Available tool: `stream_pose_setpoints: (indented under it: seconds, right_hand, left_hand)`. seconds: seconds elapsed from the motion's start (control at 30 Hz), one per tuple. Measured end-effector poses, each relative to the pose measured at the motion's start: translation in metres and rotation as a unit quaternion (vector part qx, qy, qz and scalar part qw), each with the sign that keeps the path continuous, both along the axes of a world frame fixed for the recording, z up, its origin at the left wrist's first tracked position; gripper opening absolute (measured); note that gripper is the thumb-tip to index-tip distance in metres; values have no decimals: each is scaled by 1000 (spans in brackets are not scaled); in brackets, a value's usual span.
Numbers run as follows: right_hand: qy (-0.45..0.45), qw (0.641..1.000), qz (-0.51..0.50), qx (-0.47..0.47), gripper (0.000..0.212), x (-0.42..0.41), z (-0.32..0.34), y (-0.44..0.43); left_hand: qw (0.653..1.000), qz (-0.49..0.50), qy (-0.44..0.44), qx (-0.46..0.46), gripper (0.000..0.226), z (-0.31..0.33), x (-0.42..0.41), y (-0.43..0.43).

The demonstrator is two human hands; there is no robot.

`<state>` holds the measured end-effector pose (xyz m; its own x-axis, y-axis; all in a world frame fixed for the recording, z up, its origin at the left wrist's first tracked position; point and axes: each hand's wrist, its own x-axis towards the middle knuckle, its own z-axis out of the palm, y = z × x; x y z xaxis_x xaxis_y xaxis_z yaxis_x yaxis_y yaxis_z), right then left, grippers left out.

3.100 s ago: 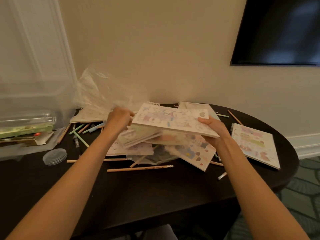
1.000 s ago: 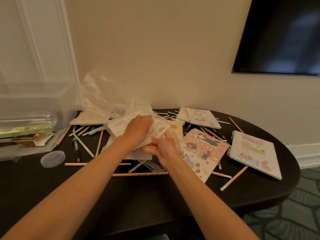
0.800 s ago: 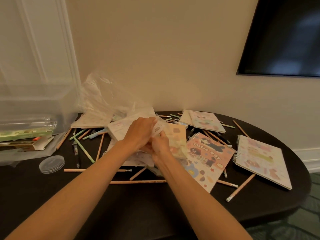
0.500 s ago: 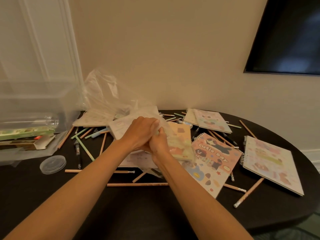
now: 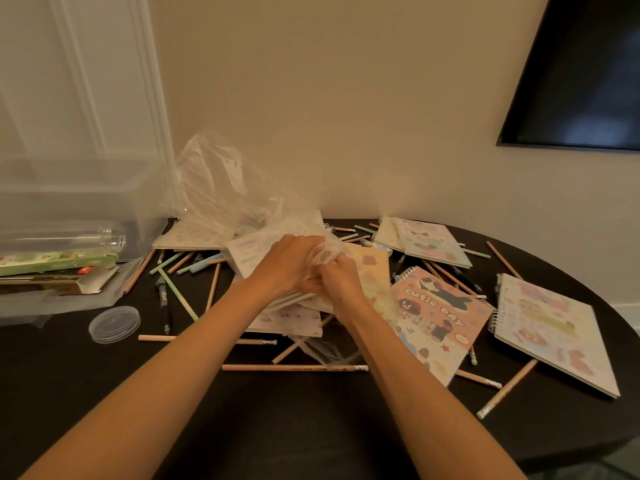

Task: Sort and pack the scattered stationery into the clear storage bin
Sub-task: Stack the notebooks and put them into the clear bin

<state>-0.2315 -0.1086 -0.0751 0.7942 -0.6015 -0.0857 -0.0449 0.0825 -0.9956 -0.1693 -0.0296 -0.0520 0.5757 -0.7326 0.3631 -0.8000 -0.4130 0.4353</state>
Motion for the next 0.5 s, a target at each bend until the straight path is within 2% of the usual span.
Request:
stream_pose_setpoints:
  seconds: [0.13, 0.27, 0.37, 0.5]
  right_hand:
    - [-70, 993, -2, 91, 25, -1, -1, 1]
    - [-94, 988, 2, 119, 27, -1, -2, 4]
    - [-99, 984, -2, 149, 27, 3, -2, 7]
    - [-47, 994, 17, 98, 25, 11, -1, 12]
  left_hand:
    - [999, -15, 13, -37, 33, 0, 0, 4]
    - [992, -68, 88, -63, 31, 3, 4, 5]
    - [988, -87, 109, -61, 32, 7, 9, 8]
    - [989, -86, 107, -50, 30, 10, 13, 12]
